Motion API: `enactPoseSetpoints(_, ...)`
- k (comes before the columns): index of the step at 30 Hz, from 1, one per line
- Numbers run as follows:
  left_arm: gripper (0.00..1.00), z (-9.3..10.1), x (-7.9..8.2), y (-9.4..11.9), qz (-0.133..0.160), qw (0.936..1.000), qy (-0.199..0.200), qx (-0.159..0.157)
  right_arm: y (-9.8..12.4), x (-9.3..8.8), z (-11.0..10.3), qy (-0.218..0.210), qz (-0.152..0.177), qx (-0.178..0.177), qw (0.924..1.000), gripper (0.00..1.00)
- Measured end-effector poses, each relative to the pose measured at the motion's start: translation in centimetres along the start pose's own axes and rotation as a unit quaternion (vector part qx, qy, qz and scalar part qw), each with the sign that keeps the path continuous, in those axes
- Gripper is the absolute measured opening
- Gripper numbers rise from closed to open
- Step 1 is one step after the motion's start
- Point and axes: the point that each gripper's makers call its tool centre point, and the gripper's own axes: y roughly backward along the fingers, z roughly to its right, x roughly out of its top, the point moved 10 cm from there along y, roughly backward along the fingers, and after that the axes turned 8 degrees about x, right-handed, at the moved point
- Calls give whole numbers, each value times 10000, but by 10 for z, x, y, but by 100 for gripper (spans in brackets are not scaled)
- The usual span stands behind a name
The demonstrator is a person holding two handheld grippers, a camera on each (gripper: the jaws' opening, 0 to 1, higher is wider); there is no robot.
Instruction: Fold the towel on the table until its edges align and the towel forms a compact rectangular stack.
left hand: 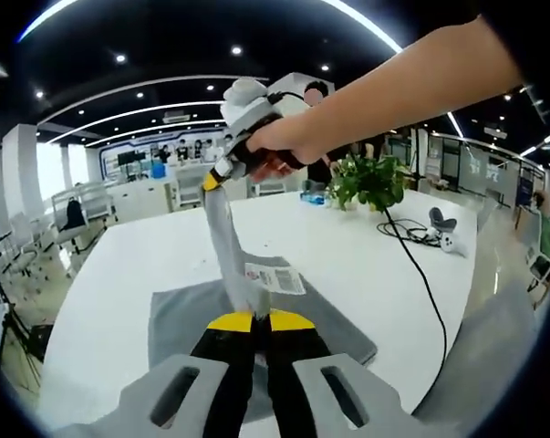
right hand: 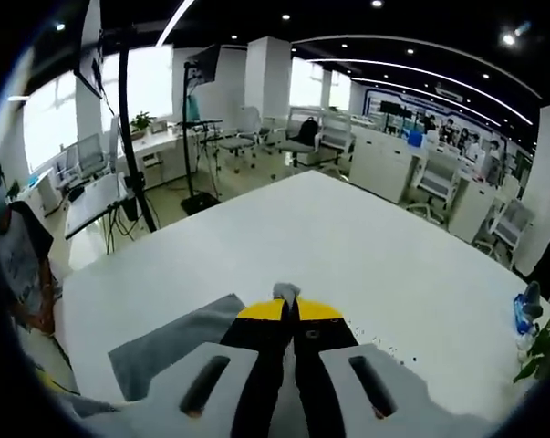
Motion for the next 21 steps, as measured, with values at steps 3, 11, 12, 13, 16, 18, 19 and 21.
enactPoseSetpoints(3,3,-3,-6,0,-89,9999,85,13,-10,-2,-4,9,-14,52,10000,0)
enactPoseSetpoints(11,3,-10,-23,-4,-286,9996,-27,81,-31,-7,-11,81,-25,155,9998,0)
enactPoseSetpoints(12,3,-10,-24,-5,-313,9995,-48,85,-32,-7,-10,88,-30,176,9998,0)
enactPoseSetpoints(13,3,-11,-26,-6,-330,9994,-54,88,-34,-7,-10,91,-30,185,9998,0)
enactPoseSetpoints(16,3,-12,-32,-6,-392,9992,-45,100,-42,-10,-11,69,-30,238,9997,0)
enactPoseSetpoints(18,3,-13,-34,-6,-435,9990,-28,113,-44,-13,-13,44,-37,257,9997,0)
enactPoseSetpoints(19,3,-13,-36,-6,-450,9989,-24,120,-45,-14,-14,36,-42,267,9996,0)
enactPoseSetpoints(21,3,-16,-40,-6,-487,9987,-15,143,-54,-17,-13,21,-48,295,9996,0)
